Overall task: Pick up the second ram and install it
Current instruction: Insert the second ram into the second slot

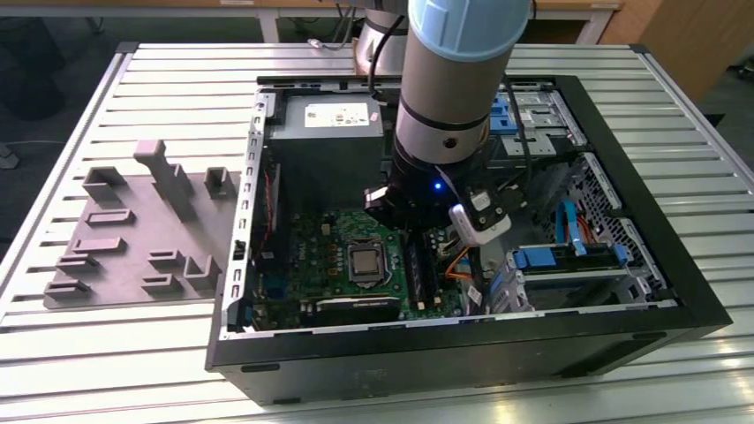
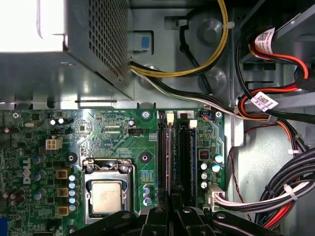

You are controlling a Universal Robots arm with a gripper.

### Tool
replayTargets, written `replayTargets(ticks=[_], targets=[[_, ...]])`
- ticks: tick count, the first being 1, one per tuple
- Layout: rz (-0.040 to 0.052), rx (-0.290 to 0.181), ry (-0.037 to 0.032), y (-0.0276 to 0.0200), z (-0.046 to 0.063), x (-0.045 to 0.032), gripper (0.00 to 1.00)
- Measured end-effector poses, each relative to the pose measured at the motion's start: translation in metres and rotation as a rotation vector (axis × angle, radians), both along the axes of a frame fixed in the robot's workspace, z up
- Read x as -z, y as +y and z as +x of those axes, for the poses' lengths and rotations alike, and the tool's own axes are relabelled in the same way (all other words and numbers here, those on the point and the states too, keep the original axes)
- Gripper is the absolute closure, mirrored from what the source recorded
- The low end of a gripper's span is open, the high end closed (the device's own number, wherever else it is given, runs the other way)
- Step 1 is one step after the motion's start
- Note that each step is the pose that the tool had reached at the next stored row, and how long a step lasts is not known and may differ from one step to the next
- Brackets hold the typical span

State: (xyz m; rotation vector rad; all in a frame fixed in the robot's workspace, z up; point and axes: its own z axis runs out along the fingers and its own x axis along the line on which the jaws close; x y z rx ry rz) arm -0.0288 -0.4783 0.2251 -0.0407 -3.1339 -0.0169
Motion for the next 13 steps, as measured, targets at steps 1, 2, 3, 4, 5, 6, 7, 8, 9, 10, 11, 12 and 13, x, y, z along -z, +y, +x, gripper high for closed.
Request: replayTargets(ticks=[1,2,3,4,5,6,7,8,9,10,11,12,13], targets=[[0.0001,0.0,-0.0001,0.0,0.0,0.0002,0.86],[0.0005,0.0,-0.0002,0.0001,0.0001,0.0008,0.86],[0.0004,0.0,-0.0002,0.0001,0.0002,0.0014,0.86],[0.0,0.0,0.0,0.0,0.0002,0.002,0.86],[0.0002,0.0,-0.0001,0.0,0.0003,0.0027,0.86],[0.0002,0.001,0.0,0.0,0.0002,0.0031,0.86],[0.0005,0.001,0.0,-0.0001,0.0003,0.0033,0.86],[0.0006,0.001,0.0,0.0,0.0004,0.0035,0.86],[0.0007,0.001,0.0,0.0,0.0005,0.0035,0.86],[0.0008,0.001,0.0,0.0,0.0009,0.0036,0.86],[0.0008,0.001,0.0001,0.0,0.0011,0.0036,0.86],[0.0009,0.002,0.0001,0.0,0.0012,0.0036,0.86],[0.0008,0.002,0.0001,0.0,0.0013,0.0037,0.86]])
